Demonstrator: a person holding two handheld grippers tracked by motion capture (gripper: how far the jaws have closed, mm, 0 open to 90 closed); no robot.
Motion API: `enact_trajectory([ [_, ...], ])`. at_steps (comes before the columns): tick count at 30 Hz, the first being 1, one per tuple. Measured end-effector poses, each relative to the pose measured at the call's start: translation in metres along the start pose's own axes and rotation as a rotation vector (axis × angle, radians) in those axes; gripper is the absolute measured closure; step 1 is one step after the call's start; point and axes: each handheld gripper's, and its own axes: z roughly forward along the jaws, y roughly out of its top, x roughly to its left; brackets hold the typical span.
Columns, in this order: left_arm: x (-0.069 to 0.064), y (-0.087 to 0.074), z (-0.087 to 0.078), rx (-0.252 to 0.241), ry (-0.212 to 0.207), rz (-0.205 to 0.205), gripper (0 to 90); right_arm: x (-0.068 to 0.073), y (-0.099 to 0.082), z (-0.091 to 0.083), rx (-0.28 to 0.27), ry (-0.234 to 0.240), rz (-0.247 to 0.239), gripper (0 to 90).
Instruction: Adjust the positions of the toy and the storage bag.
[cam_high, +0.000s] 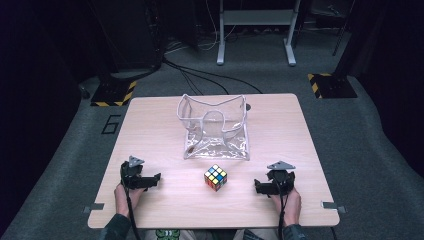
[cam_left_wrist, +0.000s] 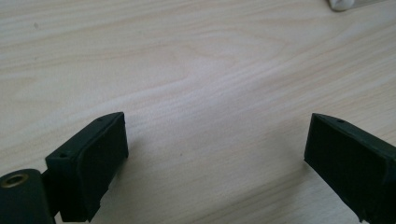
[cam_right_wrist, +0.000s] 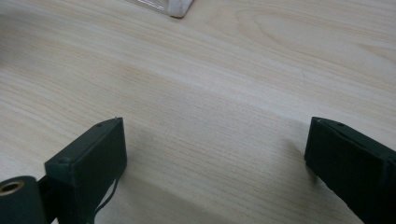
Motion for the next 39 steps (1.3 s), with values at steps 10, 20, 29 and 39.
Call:
enact_trajectory([
  [10,0.0009,-0.0024,-0.0001,-0.011,0.027,-0.006,5.2,0.003,-0.0042,0.0003,-0.028,-0.042,0.008,0.0],
  [20,0.0005,-0.0014,0.0011,-0.013,0.035,-0.015,5.2,0.0034,-0.004,0.0003,-0.028,-0.05,0.0,0.0],
  [29,-0.0008,-0.001,0.0013,-0.018,0.049,-0.004,5.2,0.0027,-0.0032,0.0015,-0.028,-0.044,0.015,0.0],
  [39,0.0001,-0.0008,0.0014,-0.011,0.046,-0.017,5.2,0.0026,-0.0031,0.0016,-0.024,-0.047,0.025,0.0],
])
